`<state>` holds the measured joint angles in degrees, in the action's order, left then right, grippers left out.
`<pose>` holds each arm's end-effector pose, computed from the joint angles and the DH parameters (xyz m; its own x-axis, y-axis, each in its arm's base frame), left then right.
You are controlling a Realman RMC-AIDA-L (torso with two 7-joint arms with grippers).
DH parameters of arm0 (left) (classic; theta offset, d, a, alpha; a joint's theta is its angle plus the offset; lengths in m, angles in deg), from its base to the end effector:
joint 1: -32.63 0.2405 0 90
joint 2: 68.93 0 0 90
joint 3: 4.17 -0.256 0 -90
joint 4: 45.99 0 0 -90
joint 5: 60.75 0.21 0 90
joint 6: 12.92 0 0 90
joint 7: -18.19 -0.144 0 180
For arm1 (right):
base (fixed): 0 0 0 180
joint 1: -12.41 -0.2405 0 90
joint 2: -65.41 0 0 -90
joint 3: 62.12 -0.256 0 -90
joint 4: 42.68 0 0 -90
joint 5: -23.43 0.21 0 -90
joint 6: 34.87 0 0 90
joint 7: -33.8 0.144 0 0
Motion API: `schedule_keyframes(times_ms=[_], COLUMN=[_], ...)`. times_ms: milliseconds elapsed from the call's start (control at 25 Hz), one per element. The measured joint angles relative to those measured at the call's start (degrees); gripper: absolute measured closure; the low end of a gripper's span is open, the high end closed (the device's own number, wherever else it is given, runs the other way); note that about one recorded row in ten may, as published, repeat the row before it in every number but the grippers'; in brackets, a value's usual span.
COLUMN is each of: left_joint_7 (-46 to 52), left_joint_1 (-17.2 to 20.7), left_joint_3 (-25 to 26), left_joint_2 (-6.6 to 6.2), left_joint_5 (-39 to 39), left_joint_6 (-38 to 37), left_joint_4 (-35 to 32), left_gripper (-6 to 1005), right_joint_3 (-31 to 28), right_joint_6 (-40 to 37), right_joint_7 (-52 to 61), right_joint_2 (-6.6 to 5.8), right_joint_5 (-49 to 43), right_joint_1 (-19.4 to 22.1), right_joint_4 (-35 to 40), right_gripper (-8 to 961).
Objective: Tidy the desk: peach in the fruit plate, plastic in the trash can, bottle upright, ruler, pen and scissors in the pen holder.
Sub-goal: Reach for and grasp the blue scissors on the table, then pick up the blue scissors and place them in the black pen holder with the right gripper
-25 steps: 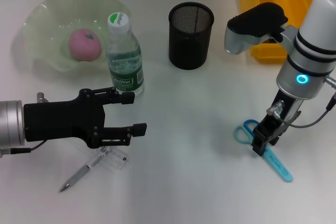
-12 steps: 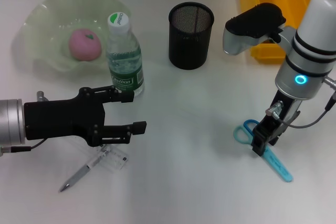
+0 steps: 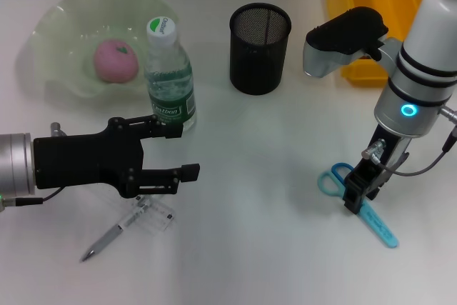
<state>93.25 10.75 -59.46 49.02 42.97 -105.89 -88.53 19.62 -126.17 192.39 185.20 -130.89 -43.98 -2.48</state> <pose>-0.2649 0.2912 -0.0054 0.8311 0.2594 0.4919 0.3394 -0.9373 -0.0792 0.1877 0.3600 -0.0560 0.3889 -0.7667 0.5108 -0.6501 -0.6213 -0.4375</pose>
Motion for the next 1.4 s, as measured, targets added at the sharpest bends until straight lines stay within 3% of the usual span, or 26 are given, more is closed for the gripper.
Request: schedule_keyframes(times_ms=[520, 640, 960, 1400], left_joint_7=[0.0, 0.0, -0.6, -0.9], left_joint_1=[0.0, 0.0, 0.1, 0.5], left_joint_3=[0.0, 0.0, 0.0, 1.2], left_joint_2=[0.0, 0.0, 0.0, 0.01], left_joint_5=[0.0, 0.0, 0.0, -0.6], left_joint_6=[0.1, 0.1, 0.1, 0.0], left_joint_4=[0.0, 0.0, 0.0, 0.0], left_gripper=[205, 205, 205, 205], right_joint_3=[0.1, 0.1, 0.2, -0.4], right_joint_6=[0.5, 0.5, 1.0, 1.4], right_joint_7=[0.0, 0.0, -0.3, -1.5], right_joint_2=[0.08, 0.1, 0.1, -0.37], right_joint_5=[0.1, 0.2, 0.3, 4.1], right_joint_1=[0.2, 0.2, 0.7, 9.6], right_joint_4=[-0.1, -0.1, 0.6, 15.2], right_gripper=[575, 696, 715, 720])
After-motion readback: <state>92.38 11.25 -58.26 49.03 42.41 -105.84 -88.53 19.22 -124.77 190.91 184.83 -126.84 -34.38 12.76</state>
